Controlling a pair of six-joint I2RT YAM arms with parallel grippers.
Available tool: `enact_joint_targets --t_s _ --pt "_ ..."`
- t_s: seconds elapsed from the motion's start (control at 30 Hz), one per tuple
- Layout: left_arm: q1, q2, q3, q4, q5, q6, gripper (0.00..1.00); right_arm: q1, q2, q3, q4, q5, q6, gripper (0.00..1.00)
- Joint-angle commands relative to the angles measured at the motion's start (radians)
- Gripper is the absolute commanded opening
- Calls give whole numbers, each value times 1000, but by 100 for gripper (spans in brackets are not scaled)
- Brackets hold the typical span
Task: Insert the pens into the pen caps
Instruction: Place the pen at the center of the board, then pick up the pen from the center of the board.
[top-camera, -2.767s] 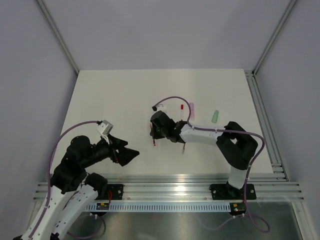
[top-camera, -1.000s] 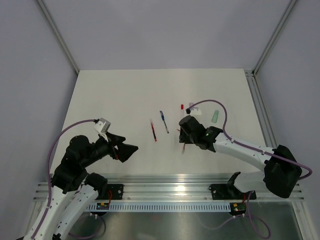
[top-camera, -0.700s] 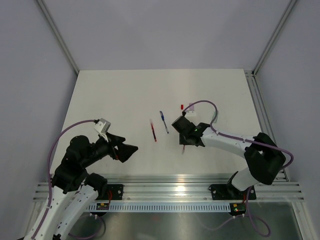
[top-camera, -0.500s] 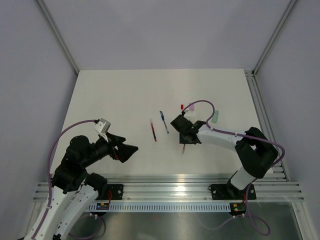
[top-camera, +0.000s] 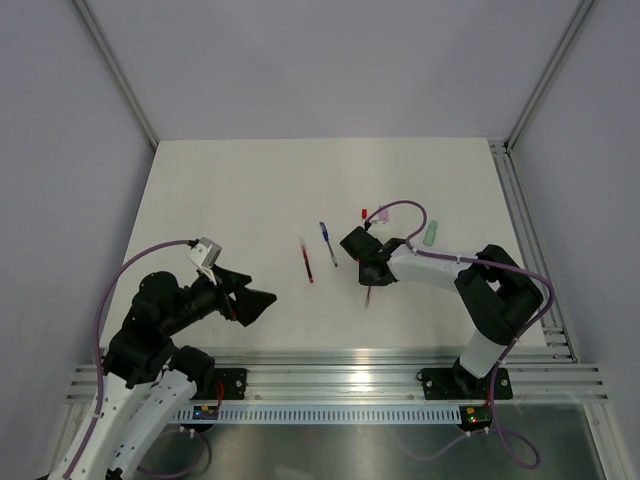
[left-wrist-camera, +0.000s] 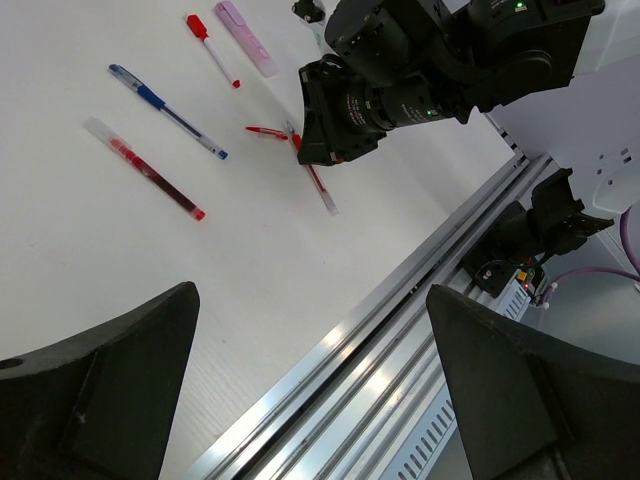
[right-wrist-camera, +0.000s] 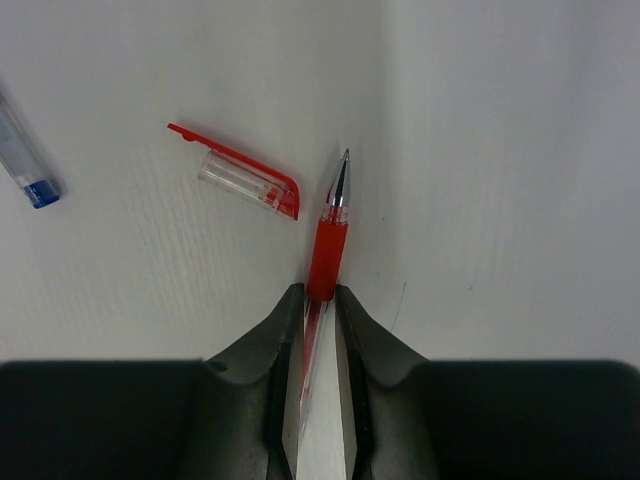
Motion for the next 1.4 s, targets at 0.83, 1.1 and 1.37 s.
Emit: enact_joint_targets --t_s 0.83,1.1,1.37 --pt "1 173 -196 491 299 -329 99 8 -593 -294 222 34 42 0" --pt "-129 300 -217 662 237 -416 90 152 -718 -314 478 15 63 0" --pt "-211 450 -262 860 200 -475 85 300 -621 -251 687 -12 45 0"
